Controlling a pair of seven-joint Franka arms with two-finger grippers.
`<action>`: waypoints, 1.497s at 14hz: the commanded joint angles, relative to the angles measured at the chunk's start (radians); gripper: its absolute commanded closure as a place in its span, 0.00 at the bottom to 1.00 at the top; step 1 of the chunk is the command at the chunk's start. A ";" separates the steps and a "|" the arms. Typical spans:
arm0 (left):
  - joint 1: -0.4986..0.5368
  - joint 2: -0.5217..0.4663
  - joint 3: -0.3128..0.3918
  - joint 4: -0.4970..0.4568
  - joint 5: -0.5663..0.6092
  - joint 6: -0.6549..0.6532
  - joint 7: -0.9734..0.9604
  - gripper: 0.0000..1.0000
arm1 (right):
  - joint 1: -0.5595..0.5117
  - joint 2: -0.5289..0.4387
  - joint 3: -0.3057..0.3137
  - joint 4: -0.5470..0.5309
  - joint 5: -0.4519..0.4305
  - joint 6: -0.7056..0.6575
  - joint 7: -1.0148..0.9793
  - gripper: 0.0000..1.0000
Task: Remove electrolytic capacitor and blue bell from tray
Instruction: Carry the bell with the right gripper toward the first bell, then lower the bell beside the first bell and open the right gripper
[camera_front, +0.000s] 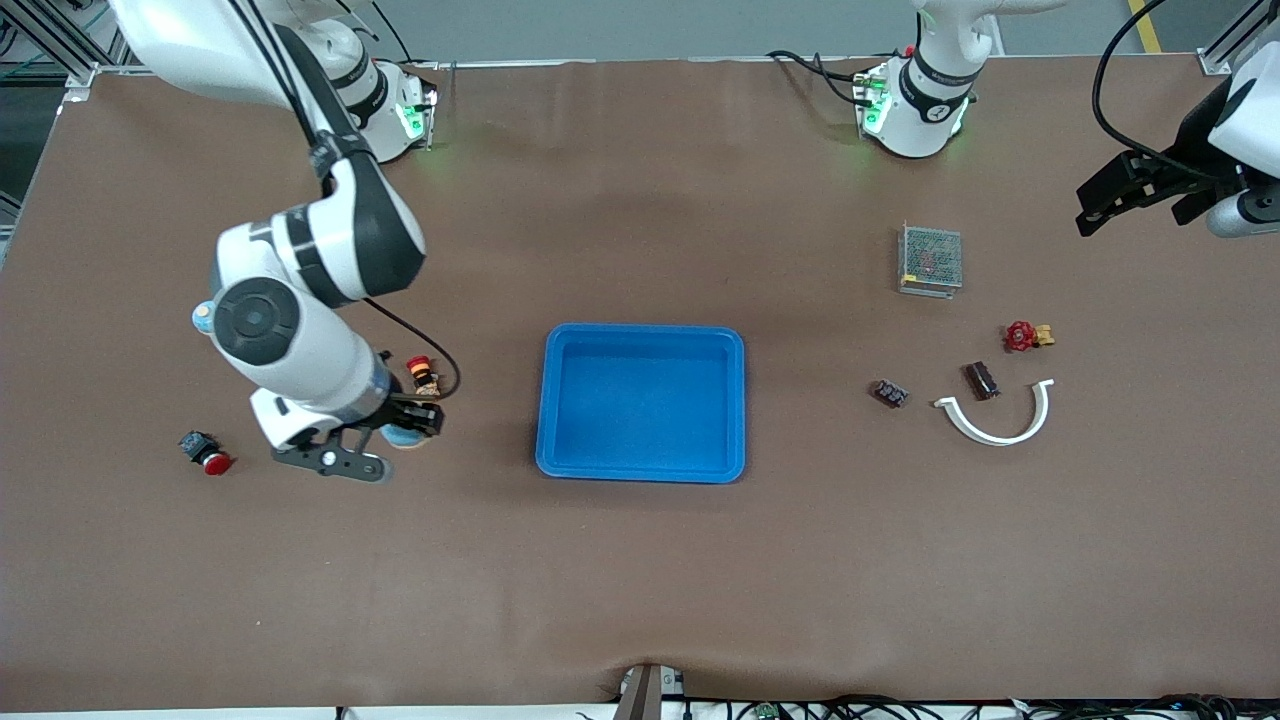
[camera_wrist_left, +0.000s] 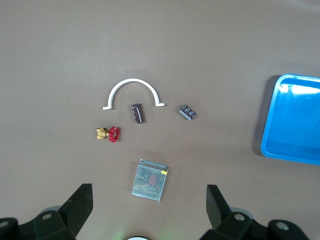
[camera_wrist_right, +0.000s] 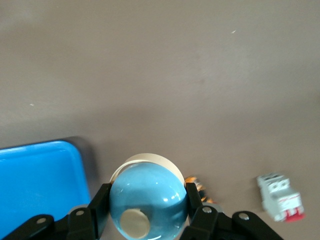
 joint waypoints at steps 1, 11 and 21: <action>-0.004 -0.011 0.010 -0.004 -0.023 0.006 0.018 0.00 | -0.094 -0.203 0.020 -0.303 -0.004 0.138 -0.149 1.00; -0.007 -0.002 0.005 -0.006 -0.023 0.020 0.018 0.00 | -0.457 -0.356 0.020 -0.727 0.238 0.468 -0.923 1.00; -0.006 -0.001 0.005 -0.007 -0.021 0.020 0.044 0.00 | -0.737 -0.244 0.017 -0.742 0.517 0.468 -1.525 1.00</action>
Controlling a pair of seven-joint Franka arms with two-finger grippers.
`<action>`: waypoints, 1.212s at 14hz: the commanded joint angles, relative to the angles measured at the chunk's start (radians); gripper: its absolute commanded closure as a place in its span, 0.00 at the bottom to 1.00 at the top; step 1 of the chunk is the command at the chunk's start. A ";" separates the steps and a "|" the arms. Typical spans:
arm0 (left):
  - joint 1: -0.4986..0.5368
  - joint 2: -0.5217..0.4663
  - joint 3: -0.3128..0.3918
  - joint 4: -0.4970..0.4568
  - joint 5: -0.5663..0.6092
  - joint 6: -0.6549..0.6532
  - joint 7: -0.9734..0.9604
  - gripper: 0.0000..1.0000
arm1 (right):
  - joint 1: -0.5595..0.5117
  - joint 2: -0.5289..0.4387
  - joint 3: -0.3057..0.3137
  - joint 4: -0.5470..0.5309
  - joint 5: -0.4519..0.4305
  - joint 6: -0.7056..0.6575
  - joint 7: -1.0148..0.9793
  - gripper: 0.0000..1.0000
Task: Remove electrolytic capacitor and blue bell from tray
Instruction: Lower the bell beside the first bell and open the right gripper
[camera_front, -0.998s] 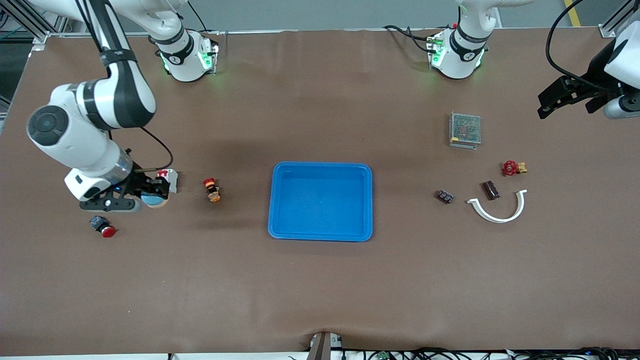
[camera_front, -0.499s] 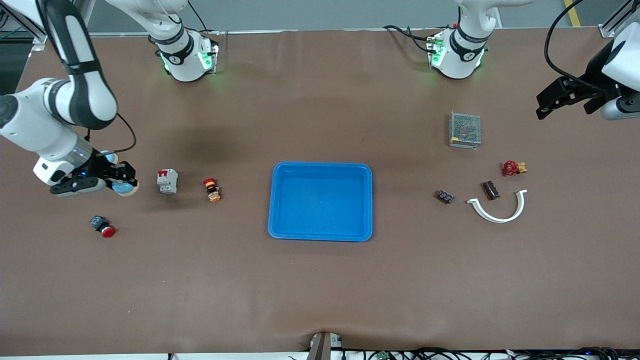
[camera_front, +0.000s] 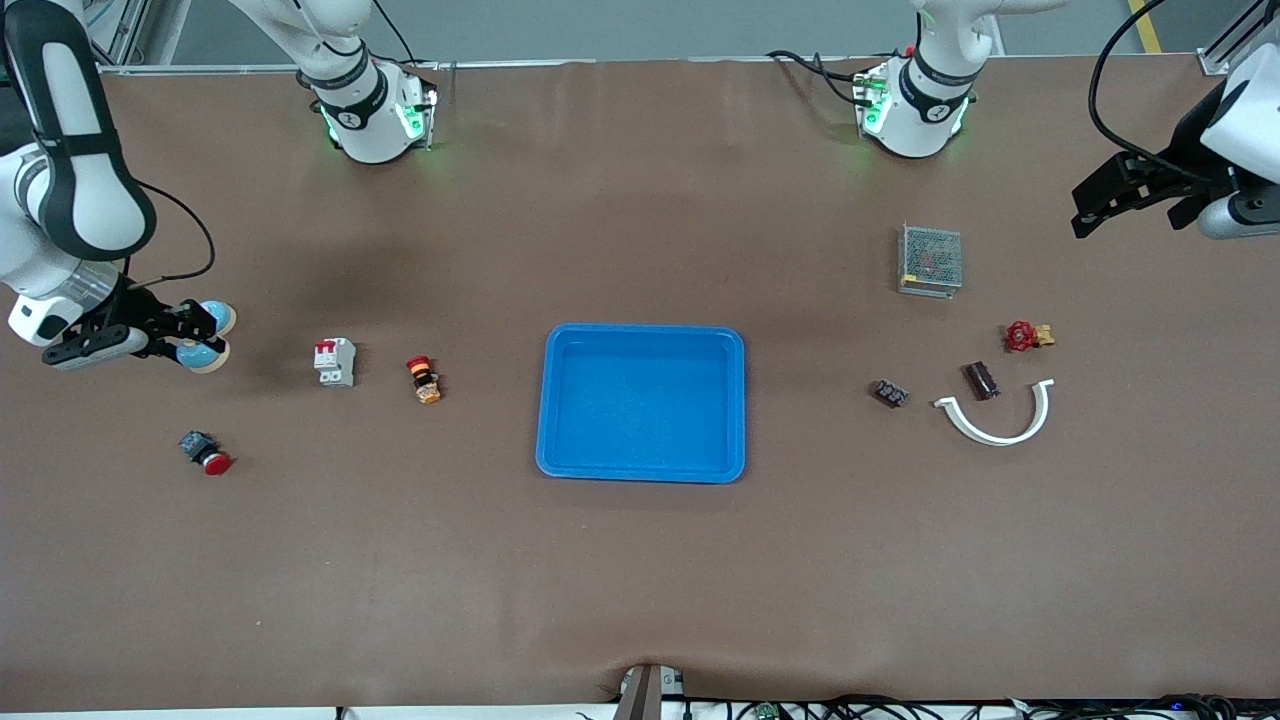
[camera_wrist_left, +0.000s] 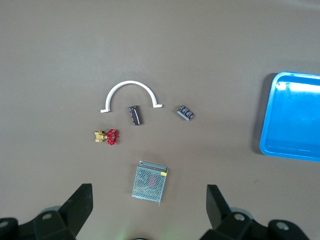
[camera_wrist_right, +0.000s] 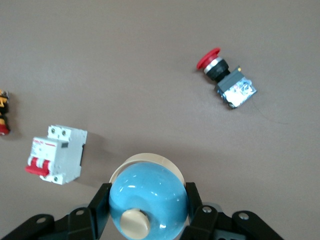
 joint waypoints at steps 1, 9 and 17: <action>-0.003 -0.003 0.006 -0.001 -0.017 0.014 0.020 0.00 | -0.062 0.055 0.020 0.006 0.099 0.011 -0.147 1.00; -0.006 0.011 0.006 0.000 -0.017 0.054 0.020 0.00 | -0.139 0.187 0.020 0.106 0.126 0.011 -0.244 1.00; -0.003 0.011 0.006 0.000 -0.018 0.066 0.020 0.00 | -0.168 0.259 0.020 0.168 0.126 0.004 -0.260 1.00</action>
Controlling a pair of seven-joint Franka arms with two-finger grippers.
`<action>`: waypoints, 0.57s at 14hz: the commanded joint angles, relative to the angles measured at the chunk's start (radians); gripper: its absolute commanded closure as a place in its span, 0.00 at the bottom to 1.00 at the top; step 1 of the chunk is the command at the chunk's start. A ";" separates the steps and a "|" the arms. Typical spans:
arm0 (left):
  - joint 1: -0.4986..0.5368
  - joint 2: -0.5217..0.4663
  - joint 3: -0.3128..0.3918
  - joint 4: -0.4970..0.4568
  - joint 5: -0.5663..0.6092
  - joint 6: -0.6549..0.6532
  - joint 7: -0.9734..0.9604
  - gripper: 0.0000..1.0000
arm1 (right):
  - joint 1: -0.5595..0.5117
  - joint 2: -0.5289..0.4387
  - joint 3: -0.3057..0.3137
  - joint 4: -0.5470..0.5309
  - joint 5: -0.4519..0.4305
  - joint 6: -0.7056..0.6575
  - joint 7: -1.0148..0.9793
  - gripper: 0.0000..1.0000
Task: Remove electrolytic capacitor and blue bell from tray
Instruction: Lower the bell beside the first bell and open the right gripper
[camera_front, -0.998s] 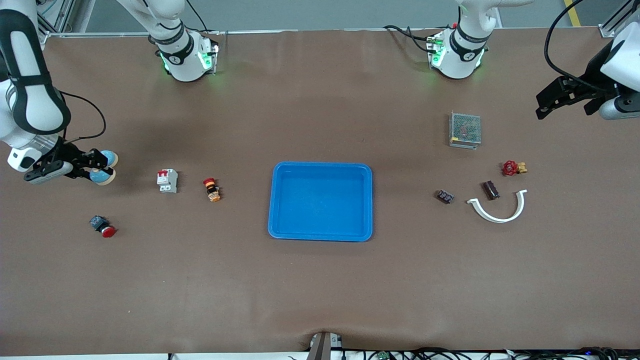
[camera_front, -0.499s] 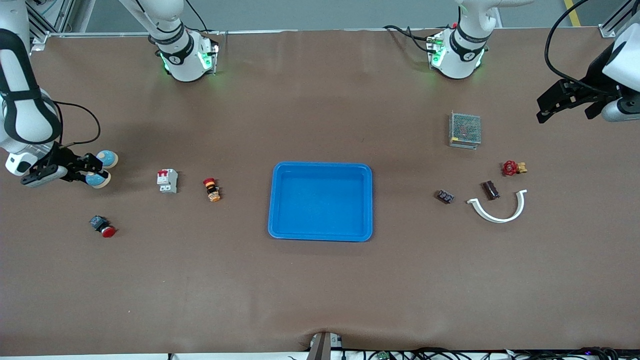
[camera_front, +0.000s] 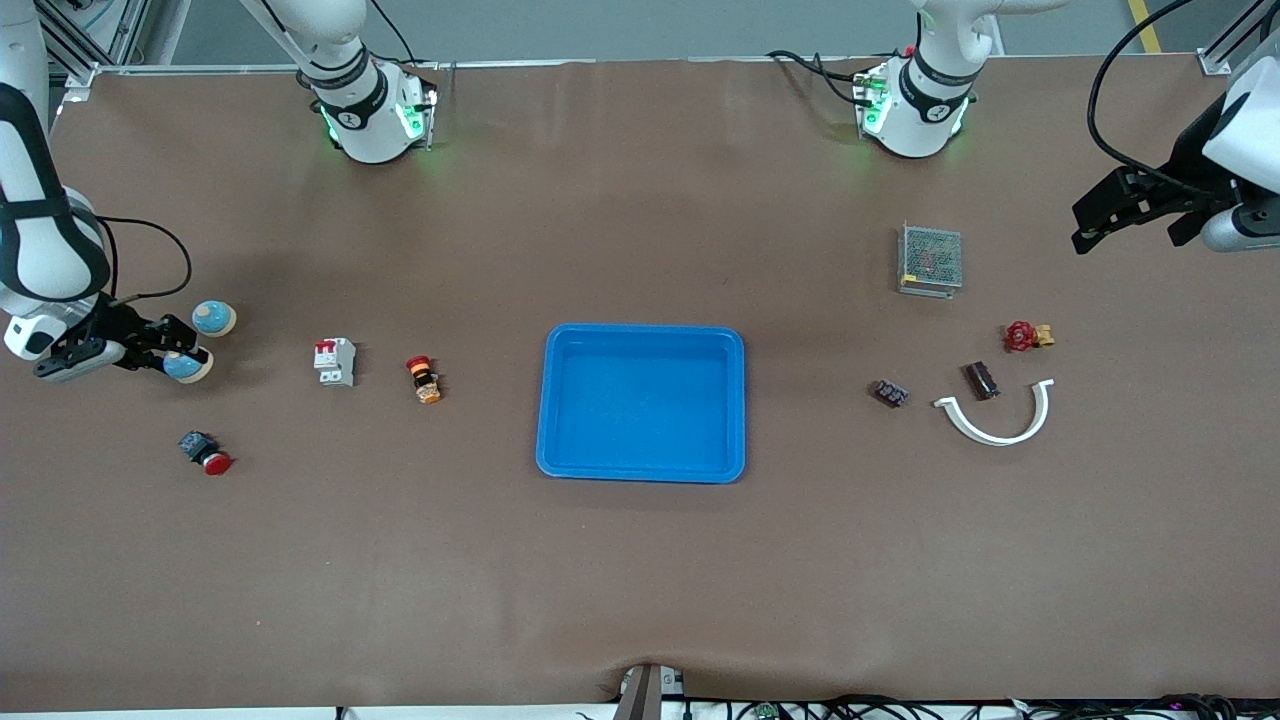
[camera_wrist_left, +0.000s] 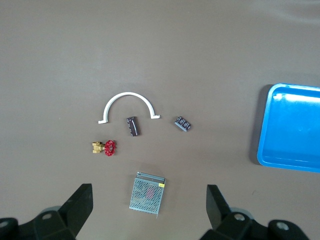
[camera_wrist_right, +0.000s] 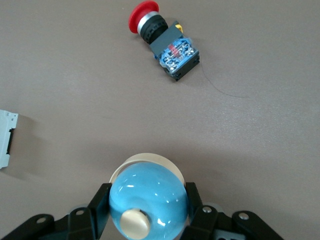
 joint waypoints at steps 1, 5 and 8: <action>-0.002 -0.002 0.006 0.001 -0.018 0.010 0.019 0.00 | -0.025 0.023 0.020 0.033 0.032 -0.013 -0.026 1.00; 0.001 -0.001 0.008 0.001 -0.017 0.015 0.019 0.00 | -0.014 0.043 0.018 0.035 0.029 -0.015 0.072 1.00; -0.001 0.008 0.006 0.001 -0.017 0.015 0.019 0.00 | -0.010 0.086 0.018 0.055 0.017 -0.006 0.098 1.00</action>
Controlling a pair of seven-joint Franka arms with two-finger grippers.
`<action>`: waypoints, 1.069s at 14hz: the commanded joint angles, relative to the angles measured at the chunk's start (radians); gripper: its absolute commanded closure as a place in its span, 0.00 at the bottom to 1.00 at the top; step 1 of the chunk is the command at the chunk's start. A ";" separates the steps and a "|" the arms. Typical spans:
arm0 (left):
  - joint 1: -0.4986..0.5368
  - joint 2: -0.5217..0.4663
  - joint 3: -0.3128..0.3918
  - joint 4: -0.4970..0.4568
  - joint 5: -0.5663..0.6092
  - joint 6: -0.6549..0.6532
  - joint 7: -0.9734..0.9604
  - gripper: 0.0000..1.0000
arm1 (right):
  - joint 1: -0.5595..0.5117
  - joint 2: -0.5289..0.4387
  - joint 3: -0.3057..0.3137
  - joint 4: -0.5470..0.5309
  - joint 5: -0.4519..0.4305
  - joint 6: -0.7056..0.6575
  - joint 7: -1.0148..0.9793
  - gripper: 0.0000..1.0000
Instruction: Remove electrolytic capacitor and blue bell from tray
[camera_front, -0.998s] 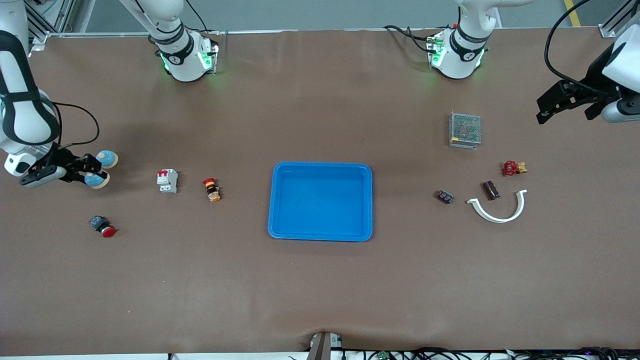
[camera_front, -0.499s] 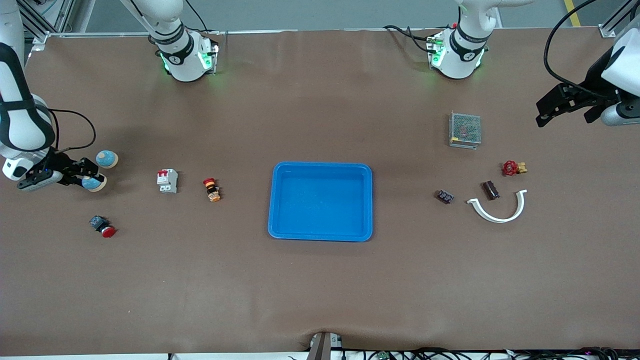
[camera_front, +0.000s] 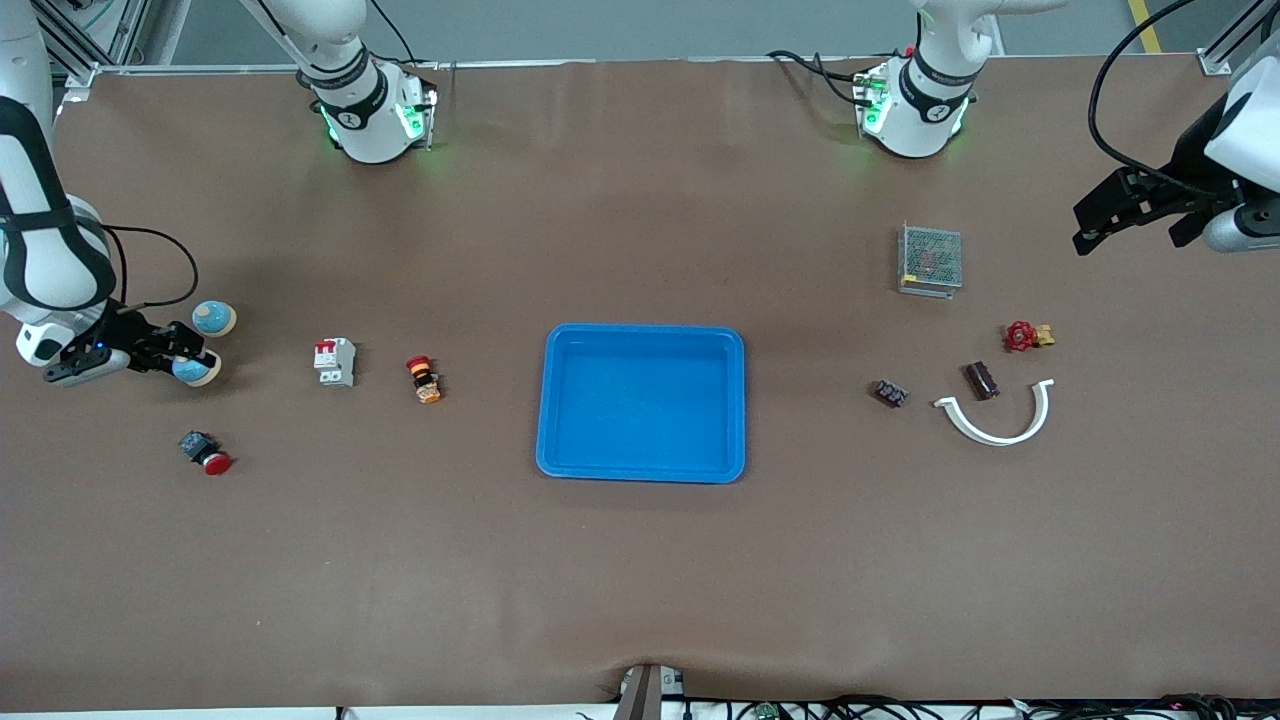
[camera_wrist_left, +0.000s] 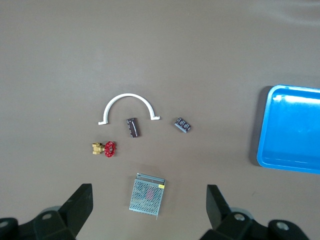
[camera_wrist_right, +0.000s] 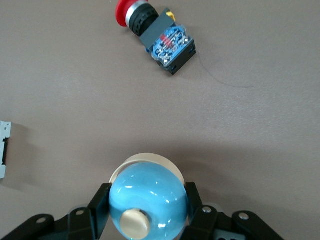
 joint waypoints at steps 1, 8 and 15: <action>-0.001 0.007 0.007 0.001 -0.017 0.011 0.019 0.00 | -0.011 0.049 0.011 0.043 0.006 -0.003 0.032 1.00; -0.001 0.014 0.007 0.001 -0.017 0.020 0.019 0.00 | -0.011 0.047 -0.014 0.045 -0.054 -0.010 0.045 1.00; 0.001 0.015 0.007 0.001 -0.017 0.023 0.021 0.00 | -0.003 0.051 -0.028 0.045 -0.078 -0.010 0.061 1.00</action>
